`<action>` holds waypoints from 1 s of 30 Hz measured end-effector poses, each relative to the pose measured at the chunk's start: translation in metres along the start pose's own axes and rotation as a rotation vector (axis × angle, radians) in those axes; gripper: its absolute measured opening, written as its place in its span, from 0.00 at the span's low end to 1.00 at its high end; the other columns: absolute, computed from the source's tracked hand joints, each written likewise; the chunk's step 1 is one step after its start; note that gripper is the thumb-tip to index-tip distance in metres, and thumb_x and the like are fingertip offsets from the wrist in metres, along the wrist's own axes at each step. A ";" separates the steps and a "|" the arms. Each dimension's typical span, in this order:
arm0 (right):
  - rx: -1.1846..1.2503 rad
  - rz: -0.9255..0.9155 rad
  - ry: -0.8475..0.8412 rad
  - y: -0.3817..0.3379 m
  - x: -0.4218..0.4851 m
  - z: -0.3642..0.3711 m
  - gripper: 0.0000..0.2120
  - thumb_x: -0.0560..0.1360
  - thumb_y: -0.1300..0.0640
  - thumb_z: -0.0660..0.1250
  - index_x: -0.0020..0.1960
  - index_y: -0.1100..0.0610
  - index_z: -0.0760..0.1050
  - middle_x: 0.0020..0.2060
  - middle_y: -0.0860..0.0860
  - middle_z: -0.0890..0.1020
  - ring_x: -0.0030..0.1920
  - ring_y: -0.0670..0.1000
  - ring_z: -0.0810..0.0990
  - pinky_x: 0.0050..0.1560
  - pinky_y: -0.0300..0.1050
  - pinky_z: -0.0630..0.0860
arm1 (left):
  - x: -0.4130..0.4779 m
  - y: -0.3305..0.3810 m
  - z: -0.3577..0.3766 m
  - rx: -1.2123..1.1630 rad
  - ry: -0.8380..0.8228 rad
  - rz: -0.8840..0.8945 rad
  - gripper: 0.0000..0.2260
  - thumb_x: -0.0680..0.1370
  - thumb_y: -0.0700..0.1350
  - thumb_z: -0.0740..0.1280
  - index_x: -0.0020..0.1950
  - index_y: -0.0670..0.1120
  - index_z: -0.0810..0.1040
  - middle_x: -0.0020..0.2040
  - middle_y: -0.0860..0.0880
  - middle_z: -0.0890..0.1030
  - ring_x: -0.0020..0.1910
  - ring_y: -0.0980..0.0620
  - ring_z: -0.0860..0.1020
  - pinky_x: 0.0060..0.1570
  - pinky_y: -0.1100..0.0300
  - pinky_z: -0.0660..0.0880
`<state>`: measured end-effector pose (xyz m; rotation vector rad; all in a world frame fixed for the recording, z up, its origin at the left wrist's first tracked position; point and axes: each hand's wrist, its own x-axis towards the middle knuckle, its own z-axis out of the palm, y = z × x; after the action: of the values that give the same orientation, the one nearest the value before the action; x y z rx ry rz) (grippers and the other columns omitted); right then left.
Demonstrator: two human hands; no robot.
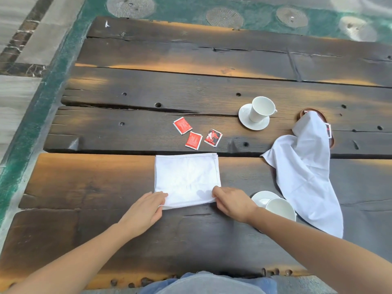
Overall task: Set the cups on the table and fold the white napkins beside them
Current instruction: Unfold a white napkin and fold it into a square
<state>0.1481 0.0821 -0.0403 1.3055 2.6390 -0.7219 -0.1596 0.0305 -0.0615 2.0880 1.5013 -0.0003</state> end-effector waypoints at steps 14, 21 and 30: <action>0.733 0.500 0.289 0.008 0.011 0.007 0.01 0.79 0.58 0.59 0.48 0.52 0.67 0.31 0.50 0.73 0.32 0.46 0.69 0.37 0.44 0.65 | 0.018 0.035 -0.001 -1.078 0.165 -0.542 0.04 0.79 0.44 0.64 0.52 0.48 0.76 0.50 0.54 0.82 0.50 0.54 0.80 0.44 0.61 0.74; 1.110 0.753 0.337 0.008 0.035 0.007 0.07 0.78 0.51 0.64 0.52 0.54 0.72 0.45 0.48 0.76 0.45 0.45 0.73 0.46 0.41 0.69 | 0.036 0.034 0.003 -0.777 0.323 -0.544 0.13 0.81 0.44 0.58 0.36 0.50 0.61 0.33 0.52 0.66 0.32 0.56 0.64 0.33 0.57 0.60; 0.872 0.687 0.235 0.018 0.039 0.024 0.03 0.80 0.61 0.55 0.53 0.57 0.63 0.44 0.55 0.77 0.43 0.55 0.72 0.42 0.46 0.65 | 0.042 0.026 0.010 -0.731 0.189 -0.570 0.02 0.82 0.45 0.53 0.53 0.47 0.62 0.45 0.50 0.71 0.43 0.53 0.71 0.37 0.58 0.65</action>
<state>0.1348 0.1085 -0.0797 2.4202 1.7452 -1.7197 -0.1182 0.0576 -0.0719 1.0787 1.8063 0.4665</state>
